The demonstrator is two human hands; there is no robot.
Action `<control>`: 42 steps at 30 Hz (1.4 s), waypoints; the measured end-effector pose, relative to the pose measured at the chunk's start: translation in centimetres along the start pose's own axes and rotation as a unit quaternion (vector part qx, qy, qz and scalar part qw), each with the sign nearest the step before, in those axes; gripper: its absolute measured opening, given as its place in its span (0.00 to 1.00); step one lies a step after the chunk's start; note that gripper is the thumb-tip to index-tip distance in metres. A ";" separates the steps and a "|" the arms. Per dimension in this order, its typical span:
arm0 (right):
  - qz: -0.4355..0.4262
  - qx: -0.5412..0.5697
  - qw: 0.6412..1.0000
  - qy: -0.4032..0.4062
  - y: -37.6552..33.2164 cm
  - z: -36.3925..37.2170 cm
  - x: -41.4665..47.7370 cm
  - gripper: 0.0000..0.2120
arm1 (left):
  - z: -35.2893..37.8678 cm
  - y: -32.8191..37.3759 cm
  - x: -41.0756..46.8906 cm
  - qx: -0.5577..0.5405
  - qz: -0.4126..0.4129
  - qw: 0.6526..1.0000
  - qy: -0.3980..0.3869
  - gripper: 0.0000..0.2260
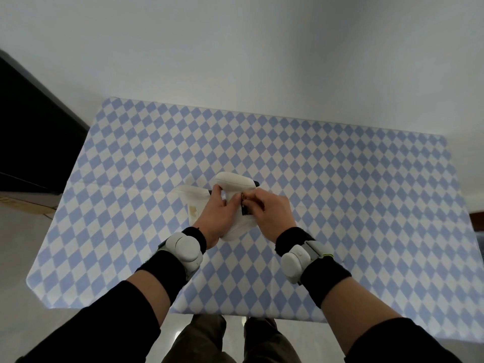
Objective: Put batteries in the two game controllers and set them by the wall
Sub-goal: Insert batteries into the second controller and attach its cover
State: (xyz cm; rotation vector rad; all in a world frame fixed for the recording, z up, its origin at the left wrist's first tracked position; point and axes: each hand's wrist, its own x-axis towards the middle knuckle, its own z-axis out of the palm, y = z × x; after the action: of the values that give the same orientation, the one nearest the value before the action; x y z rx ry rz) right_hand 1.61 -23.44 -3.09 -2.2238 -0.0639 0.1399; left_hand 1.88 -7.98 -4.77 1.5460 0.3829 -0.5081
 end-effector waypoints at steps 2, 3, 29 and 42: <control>0.004 0.008 1.000 0.005 -0.1 0.0 -0.2 0.06 | 0.2 0.0 -0.1 0.008 -0.003 1.000 -0.001 0.14; 0.011 0.011 1.000 0.012 0.0 -0.1 -0.4 0.05 | 0.5 -0.1 -0.2 0.007 -0.004 1.000 -0.002 0.15; 0.173 -0.131 0.976 -0.016 7.8 -2.3 -0.4 0.11 | 0.9 -1.0 1.3 0.023 -0.005 0.997 0.068 0.21; 0.144 -0.220 0.956 -0.132 8.8 0.7 2.8 0.03 | 1.0 -1.4 3.5 0.034 -0.062 0.996 0.049 0.25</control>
State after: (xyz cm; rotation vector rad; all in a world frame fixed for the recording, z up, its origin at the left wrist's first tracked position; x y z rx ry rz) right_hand 4.31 -27.97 -10.73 -2.6364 0.0926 0.6381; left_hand 3.98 -9.12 -7.81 1.6240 0.5450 -0.5482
